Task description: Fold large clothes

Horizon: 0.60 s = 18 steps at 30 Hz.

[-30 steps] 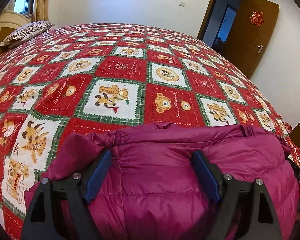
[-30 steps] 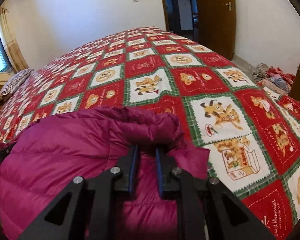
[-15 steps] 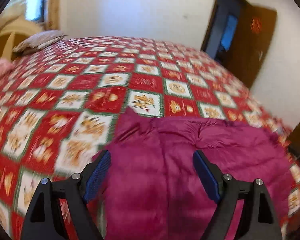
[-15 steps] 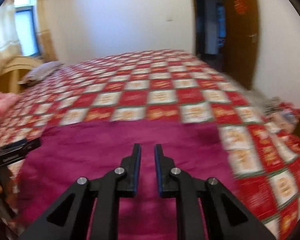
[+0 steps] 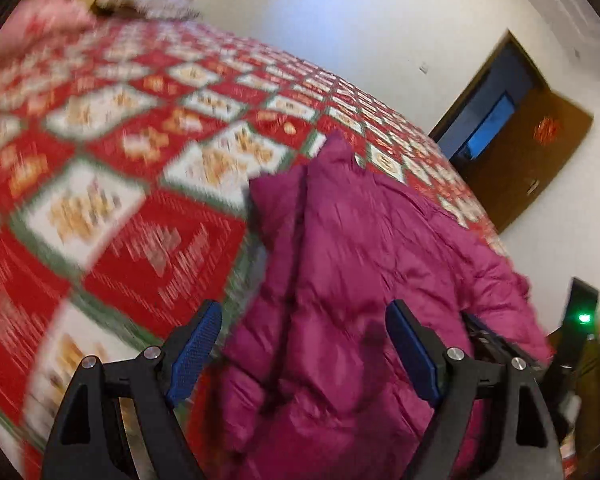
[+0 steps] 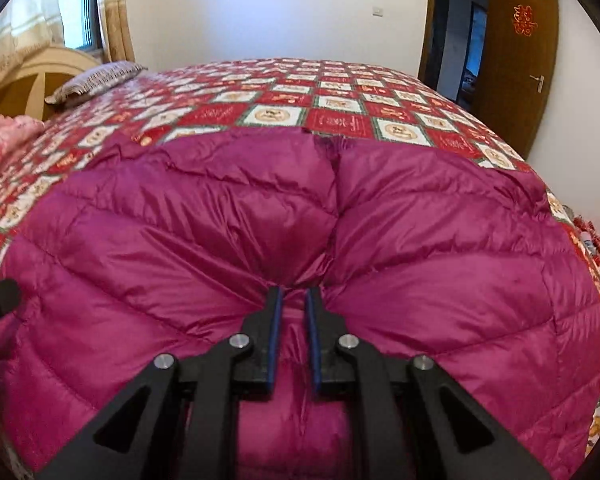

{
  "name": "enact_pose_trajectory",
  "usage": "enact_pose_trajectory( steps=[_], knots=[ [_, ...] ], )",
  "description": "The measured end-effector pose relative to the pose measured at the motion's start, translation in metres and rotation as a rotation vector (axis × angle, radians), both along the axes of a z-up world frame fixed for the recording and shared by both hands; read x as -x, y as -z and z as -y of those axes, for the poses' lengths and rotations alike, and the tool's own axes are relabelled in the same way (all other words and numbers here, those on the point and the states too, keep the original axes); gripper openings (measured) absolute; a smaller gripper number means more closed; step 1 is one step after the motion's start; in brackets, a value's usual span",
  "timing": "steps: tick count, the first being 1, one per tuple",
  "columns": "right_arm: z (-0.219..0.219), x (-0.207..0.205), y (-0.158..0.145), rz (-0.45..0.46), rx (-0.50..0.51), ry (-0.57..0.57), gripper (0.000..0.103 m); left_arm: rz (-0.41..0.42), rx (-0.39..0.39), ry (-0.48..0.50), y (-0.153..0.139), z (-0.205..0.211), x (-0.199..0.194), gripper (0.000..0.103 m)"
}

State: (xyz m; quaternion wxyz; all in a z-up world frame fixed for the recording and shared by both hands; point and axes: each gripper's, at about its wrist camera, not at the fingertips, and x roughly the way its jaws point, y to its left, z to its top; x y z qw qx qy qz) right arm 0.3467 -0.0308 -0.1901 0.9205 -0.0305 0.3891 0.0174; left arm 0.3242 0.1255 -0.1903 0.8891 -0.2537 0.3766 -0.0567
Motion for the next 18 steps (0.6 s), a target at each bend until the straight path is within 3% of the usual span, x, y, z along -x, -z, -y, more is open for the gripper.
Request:
enact_pose_trajectory(
  steps=[2, 7, 10, 15, 18],
  knots=[
    [-0.001, 0.001, 0.000, 0.001, 0.015, 0.001, 0.013, 0.012, 0.061, -0.010, 0.004, 0.002, 0.008, 0.084],
    [0.000, 0.001, 0.003, 0.004, -0.005, 0.002, 0.013, 0.018, 0.123, -0.025, 0.006, 0.006, 0.025, 0.084],
    [-0.001, 0.001, 0.003, 0.006, -0.004, 0.000, 0.013, 0.035, 0.128, -0.048, 0.009, 0.008, 0.032, 0.084],
    [0.001, 0.001, 0.004, 0.005, -0.032, -0.002, 0.013, 0.027, 0.073, -0.041, 0.008, 0.018, 0.004, 0.092],
    [0.004, 0.000, 0.004, 0.002, -0.047, -0.006, 0.013, 0.035, 0.113, -0.022, 0.010, 0.018, -0.012, 0.091]
  ],
)
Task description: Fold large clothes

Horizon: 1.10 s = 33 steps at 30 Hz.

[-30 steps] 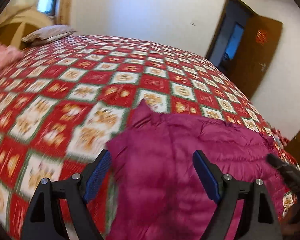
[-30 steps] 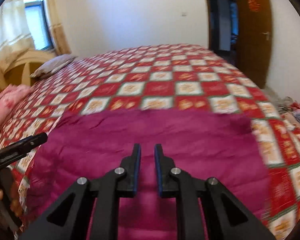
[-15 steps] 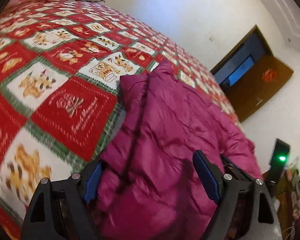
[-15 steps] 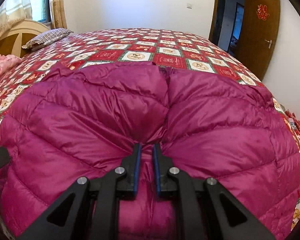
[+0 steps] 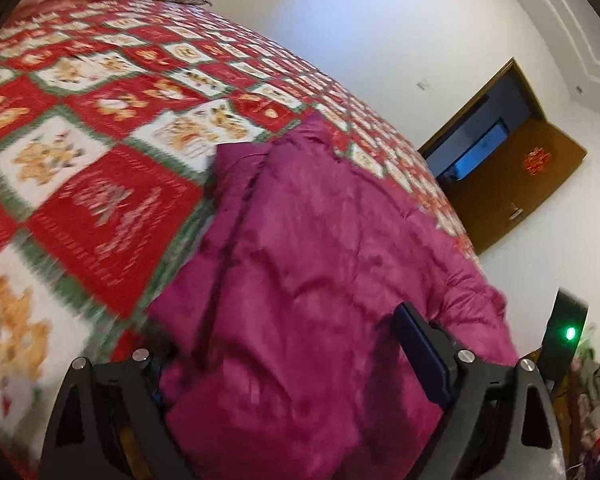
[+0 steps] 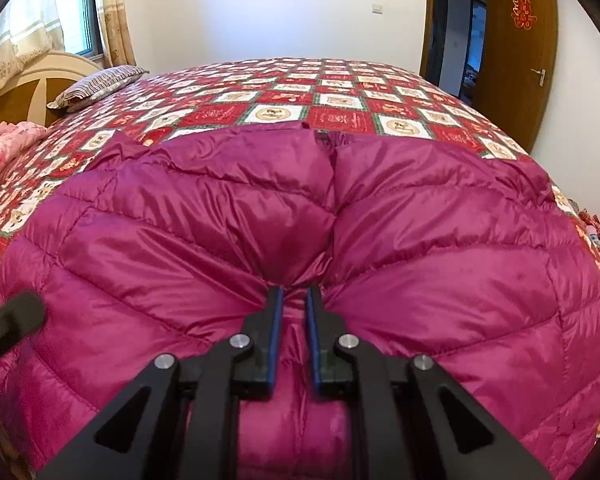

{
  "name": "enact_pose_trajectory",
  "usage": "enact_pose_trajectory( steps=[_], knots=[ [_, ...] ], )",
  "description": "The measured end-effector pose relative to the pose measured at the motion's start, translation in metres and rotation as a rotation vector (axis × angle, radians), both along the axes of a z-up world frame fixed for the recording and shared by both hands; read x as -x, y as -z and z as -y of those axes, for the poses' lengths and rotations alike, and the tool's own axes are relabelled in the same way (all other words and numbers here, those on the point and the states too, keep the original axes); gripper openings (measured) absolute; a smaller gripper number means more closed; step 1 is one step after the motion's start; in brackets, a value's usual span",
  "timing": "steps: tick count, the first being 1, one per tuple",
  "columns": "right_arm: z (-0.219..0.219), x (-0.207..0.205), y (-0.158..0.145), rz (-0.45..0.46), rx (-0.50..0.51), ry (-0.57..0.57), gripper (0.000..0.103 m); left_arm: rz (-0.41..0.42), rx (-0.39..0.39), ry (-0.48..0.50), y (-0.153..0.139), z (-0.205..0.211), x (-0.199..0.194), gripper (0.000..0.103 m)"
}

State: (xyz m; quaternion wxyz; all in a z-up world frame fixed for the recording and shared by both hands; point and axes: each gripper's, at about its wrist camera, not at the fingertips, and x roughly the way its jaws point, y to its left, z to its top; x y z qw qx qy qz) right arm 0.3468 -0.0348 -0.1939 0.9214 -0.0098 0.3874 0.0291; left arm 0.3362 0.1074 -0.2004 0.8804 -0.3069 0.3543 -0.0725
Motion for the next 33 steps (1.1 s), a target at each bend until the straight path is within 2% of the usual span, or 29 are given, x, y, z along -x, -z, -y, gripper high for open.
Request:
enact_pose_trajectory(
  steps=[3, 5, 7, 8, 10, 13, 16, 21, 25, 30, 33],
  knots=[
    [0.004, 0.000, 0.000, -0.002, -0.025, -0.003, 0.013, 0.031, 0.120, 0.040, -0.002, -0.001, -0.006, 0.090],
    [0.005, 0.000, 0.000, -0.003, -0.037, -0.004, 0.013, 0.053, 0.086, 0.073, -0.008, 0.005, -0.009, 0.082],
    [0.006, 0.000, 0.000, -0.002, -0.048, -0.005, 0.013, 0.063, 0.039, 0.097, -0.014, 0.010, -0.012, 0.068],
    [0.007, 0.000, 0.000, -0.003, -0.054, -0.006, 0.013, 0.069, 0.030, 0.096, -0.016, 0.011, -0.010, 0.063],
    [0.008, 0.000, 0.000, -0.003, -0.071, -0.007, 0.013, 0.080, 0.032, 0.097, -0.019, 0.011, -0.009, 0.045],
    [0.011, 0.000, 0.001, -0.004, -0.088, -0.009, 0.013, 0.107, 0.024, 0.132, -0.032, 0.013, -0.008, 0.033],
    [0.015, 0.000, 0.001, -0.008, -0.114, -0.012, 0.013, 0.155, -0.039, 0.183, -0.051, 0.029, -0.006, 0.029],
    [0.022, -0.001, 0.001, -0.029, -0.175, -0.032, 0.013, 0.224, -0.140, 0.295, -0.077, 0.065, -0.004, 0.028],
    [0.026, -0.003, -0.001, -0.054, -0.186, -0.076, 0.013, 0.280, -0.240, 0.424, -0.096, 0.100, 0.002, 0.028],
    [0.055, 0.005, -0.007, -0.077, -0.341, -0.123, 0.010, 0.342, -0.335, 0.548, -0.105, 0.131, 0.007, 0.028],
    [0.084, 0.027, -0.019, -0.041, -0.386, -0.109, 0.010, 0.367, -0.381, 0.602, -0.108, 0.150, 0.013, 0.028]
  ],
)
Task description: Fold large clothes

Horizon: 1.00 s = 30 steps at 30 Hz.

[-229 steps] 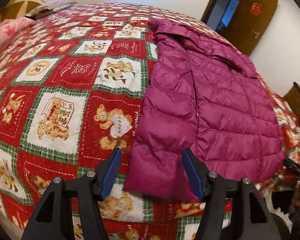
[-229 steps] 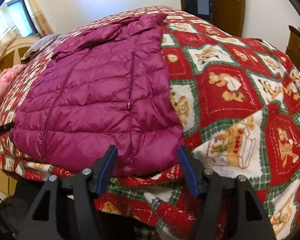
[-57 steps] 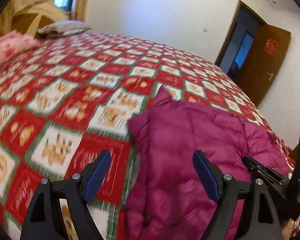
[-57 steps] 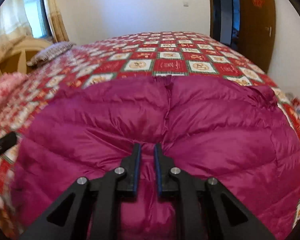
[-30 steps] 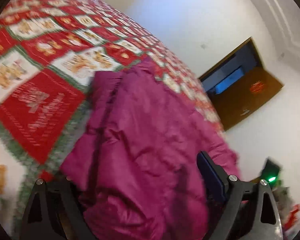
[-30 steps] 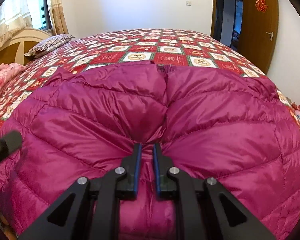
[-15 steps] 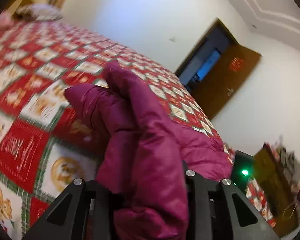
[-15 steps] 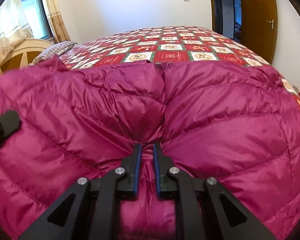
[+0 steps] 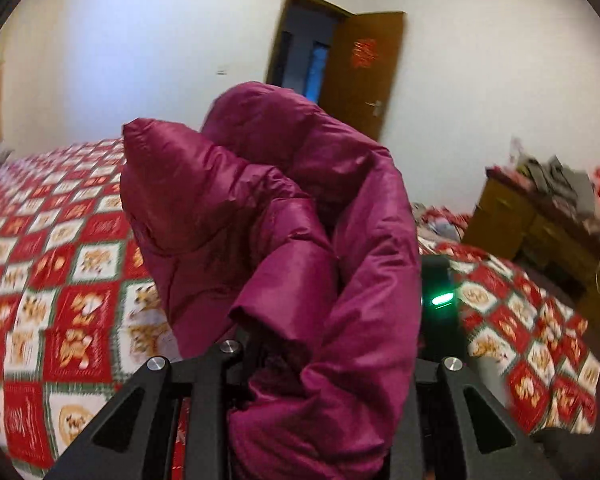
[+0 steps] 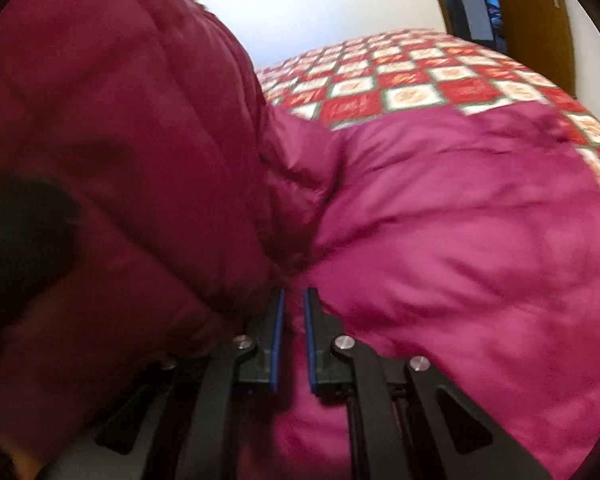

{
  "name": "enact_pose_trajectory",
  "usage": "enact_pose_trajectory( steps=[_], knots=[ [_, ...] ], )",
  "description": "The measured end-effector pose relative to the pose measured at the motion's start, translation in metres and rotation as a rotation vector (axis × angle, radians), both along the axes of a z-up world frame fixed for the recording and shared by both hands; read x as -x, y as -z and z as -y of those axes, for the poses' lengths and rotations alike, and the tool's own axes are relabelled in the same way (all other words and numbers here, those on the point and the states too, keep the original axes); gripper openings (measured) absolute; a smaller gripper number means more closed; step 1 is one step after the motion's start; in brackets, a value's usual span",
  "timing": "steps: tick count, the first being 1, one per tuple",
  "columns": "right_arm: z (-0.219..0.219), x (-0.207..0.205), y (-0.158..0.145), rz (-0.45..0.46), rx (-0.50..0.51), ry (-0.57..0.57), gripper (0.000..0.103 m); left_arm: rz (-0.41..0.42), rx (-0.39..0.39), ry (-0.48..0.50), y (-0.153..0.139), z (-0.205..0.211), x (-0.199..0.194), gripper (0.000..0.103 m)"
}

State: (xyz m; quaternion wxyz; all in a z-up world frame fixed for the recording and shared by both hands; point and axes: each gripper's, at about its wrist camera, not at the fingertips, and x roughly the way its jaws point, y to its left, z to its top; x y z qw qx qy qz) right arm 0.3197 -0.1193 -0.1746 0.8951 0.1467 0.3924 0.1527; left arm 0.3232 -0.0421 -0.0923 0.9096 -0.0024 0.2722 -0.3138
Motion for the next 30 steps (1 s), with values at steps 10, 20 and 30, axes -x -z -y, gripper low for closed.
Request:
enact_pose_trajectory(
  steps=[10, 20, 30],
  knots=[
    [0.110, 0.074, -0.021, 0.022, -0.005, 0.202, 0.019, 0.030, -0.183, 0.169, 0.033, 0.086, 0.011, 0.028],
    [0.183, 0.076, -0.038, 0.048, -0.191, 0.296, 0.084, 0.126, -0.344, 0.268, 0.081, 0.142, 0.027, 0.029],
    [0.131, 0.007, -0.036, -0.078, 0.096, 0.113, 0.027, 0.082, -0.327, 0.272, 0.075, 0.127, 0.017, 0.036]
  ],
)
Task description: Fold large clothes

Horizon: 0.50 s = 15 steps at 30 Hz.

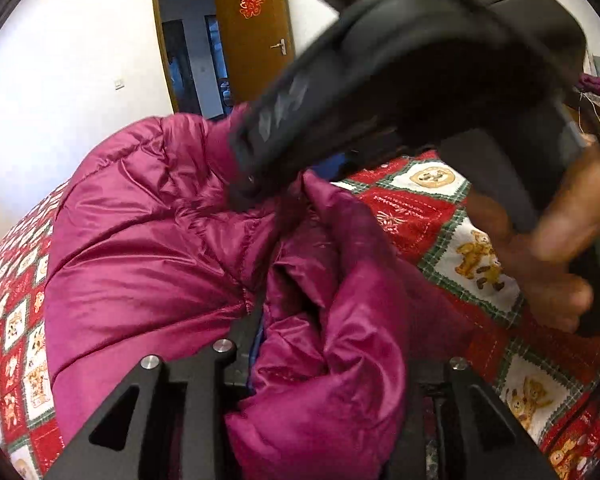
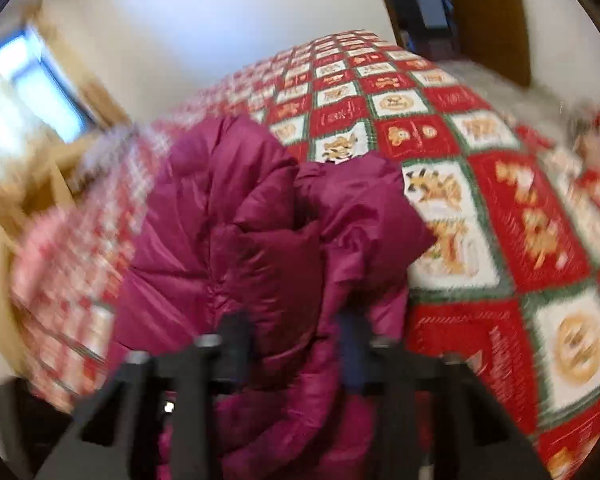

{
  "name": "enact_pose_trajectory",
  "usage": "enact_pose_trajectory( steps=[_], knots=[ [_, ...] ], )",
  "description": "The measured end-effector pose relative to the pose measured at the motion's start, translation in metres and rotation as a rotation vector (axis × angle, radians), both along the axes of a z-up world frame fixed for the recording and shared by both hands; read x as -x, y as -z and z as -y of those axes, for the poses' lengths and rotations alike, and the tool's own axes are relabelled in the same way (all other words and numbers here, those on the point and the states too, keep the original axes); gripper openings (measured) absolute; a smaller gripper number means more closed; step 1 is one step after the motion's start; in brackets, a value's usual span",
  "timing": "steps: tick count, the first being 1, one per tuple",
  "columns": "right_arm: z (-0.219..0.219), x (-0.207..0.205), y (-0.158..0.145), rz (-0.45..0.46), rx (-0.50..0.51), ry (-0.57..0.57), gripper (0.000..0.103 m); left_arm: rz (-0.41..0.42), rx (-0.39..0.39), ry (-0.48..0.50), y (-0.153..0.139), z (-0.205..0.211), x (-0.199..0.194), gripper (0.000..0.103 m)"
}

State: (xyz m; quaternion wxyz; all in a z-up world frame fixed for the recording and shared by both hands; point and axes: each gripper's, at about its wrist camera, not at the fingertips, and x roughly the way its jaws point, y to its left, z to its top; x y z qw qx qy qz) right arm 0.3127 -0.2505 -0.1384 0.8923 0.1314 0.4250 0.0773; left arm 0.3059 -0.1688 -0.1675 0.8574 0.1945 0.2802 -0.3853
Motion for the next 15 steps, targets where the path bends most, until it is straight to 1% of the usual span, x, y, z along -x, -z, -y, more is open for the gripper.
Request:
enact_pose_trajectory(
  steps=[1, 3, 5, 7, 9, 10, 11, 12, 13, 14, 15],
  knots=[
    [-0.002, 0.000, -0.001, 0.001, 0.038, 0.001, 0.024, 0.000, -0.017, 0.003, -0.003, -0.002, 0.003, 0.038],
    [0.002, 0.001, 0.001, -0.003, 0.028, 0.017, 0.023, 0.000, -0.045, 0.002, -0.011, -0.009, 0.012, 0.040],
    [0.006, 0.001, 0.006, -0.005, 0.014, 0.021, 0.022, 0.018, -0.068, 0.013, -0.020, -0.025, 0.025, 0.044],
    [0.010, 0.003, 0.011, 0.004, 0.018, 0.028, 0.022, 0.045, -0.082, 0.044, -0.027, -0.052, 0.040, 0.061],
    [0.017, 0.000, 0.013, 0.014, 0.006, 0.028, 0.022, 0.064, -0.085, 0.069, -0.030, -0.083, 0.052, 0.065],
    [0.017, 0.000, 0.013, 0.018, 0.000, 0.028, 0.022, 0.060, -0.080, 0.072, -0.032, -0.095, 0.054, 0.065],
    [0.017, 0.001, 0.012, 0.021, 0.002, 0.026, 0.023, 0.043, -0.064, 0.074, -0.034, -0.103, 0.055, 0.065],
    [0.016, 0.001, 0.011, 0.024, 0.008, 0.023, 0.023, -0.006, -0.021, 0.065, -0.039, -0.122, 0.051, 0.065],
    [0.013, 0.000, 0.011, 0.027, 0.022, 0.019, 0.023, -0.051, 0.020, 0.043, -0.044, -0.134, 0.043, 0.065],
    [0.011, 0.000, 0.012, 0.029, 0.039, 0.014, 0.023, -0.079, 0.048, 0.023, -0.049, -0.141, 0.032, 0.065],
    [0.009, 0.000, 0.013, 0.031, 0.055, 0.012, 0.023, -0.115, 0.103, -0.031, -0.058, -0.153, 0.014, 0.065]
  ],
)
